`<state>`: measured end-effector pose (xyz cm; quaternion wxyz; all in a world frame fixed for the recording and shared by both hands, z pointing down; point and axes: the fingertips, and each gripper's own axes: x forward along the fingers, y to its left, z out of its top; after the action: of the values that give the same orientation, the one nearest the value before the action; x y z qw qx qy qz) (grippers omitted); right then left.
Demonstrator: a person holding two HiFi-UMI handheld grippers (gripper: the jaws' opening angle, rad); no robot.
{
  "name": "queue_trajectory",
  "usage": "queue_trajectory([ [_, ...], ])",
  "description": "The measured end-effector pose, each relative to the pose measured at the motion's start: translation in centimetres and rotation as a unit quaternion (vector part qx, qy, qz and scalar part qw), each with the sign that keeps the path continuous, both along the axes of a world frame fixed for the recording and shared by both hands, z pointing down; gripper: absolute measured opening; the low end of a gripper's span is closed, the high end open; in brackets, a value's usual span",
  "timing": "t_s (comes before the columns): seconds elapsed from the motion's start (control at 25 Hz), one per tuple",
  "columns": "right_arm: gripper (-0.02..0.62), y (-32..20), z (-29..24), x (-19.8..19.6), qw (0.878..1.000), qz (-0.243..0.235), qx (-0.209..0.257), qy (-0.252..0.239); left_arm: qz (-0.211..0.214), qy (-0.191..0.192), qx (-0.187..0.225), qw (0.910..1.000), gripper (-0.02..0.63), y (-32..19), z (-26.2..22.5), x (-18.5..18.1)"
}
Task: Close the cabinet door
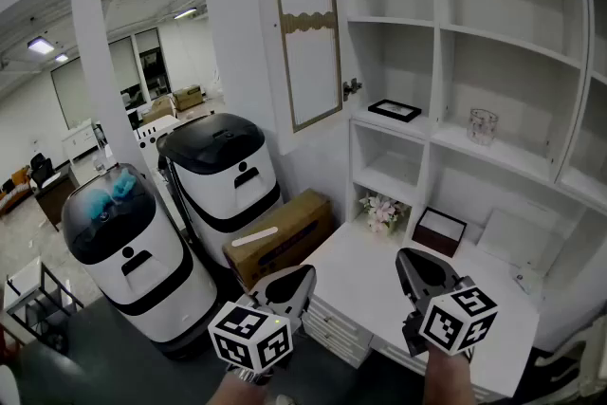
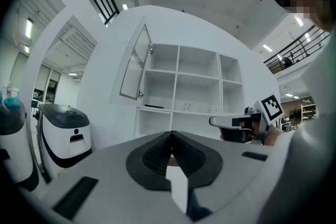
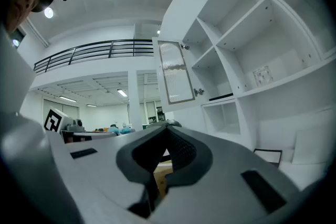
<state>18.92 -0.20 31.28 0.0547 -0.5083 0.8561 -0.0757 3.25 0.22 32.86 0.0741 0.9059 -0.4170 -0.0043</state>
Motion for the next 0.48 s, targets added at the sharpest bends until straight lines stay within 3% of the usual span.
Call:
queue_trajectory([
  [0.48, 0.003, -1.1, 0.8, 1.0, 1.0, 0.001, -0.008, 0.001, 0.002, 0.0, -0.011, 0.9999, 0.003, -1.2, 0.9, 1.1],
])
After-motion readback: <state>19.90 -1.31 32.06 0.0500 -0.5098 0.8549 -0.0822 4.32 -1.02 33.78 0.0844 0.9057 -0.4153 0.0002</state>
